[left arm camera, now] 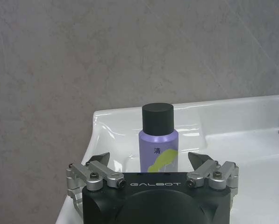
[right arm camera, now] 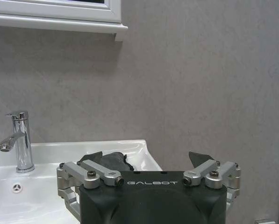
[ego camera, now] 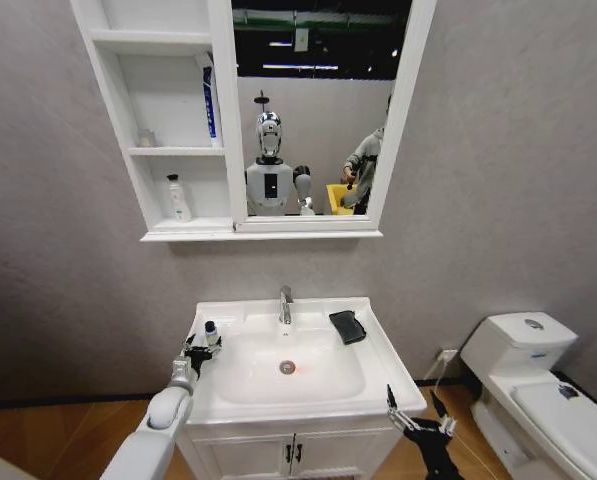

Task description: Move facial cleanser and shampoo from washbasin to cabinet, then wipe washbasin with towel.

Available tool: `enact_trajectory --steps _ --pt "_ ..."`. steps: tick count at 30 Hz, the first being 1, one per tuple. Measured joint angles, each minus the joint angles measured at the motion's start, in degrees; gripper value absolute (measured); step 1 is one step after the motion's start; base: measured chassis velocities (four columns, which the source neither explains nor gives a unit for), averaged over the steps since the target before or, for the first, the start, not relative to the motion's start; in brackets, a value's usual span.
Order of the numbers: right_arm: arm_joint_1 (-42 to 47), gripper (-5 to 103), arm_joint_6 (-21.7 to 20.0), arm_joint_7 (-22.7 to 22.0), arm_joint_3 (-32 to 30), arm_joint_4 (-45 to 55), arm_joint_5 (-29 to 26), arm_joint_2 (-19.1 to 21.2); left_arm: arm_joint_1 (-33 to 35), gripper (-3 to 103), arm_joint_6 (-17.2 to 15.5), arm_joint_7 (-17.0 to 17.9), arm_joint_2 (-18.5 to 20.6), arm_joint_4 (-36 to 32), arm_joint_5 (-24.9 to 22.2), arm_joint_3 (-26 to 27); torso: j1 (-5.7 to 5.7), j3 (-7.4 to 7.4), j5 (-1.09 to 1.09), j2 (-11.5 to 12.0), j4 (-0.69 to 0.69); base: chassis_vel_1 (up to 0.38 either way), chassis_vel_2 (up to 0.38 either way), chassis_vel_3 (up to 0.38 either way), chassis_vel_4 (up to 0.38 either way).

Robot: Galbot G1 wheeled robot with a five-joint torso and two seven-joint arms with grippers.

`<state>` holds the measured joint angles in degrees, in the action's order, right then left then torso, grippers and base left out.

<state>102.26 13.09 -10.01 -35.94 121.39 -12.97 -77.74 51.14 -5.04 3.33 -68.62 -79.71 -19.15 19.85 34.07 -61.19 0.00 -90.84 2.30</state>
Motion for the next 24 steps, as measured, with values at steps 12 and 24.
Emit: enact_trajectory --steps 12,24 --pt "0.0 100 0.3 0.1 0.3 0.0 0.2 -0.3 0.5 50 0.0 -1.2 0.6 -1.1 -0.1 0.3 0.00 0.00 0.00 0.0 -0.01 0.000 0.000 0.000 0.000" --pt "0.1 100 0.8 0.1 0.4 -0.3 0.3 -0.4 3.3 42 -0.8 -1.6 3.1 -6.5 2.3 0.8 0.00 0.00 0.00 0.0 0.00 0.000 0.000 0.000 0.000"
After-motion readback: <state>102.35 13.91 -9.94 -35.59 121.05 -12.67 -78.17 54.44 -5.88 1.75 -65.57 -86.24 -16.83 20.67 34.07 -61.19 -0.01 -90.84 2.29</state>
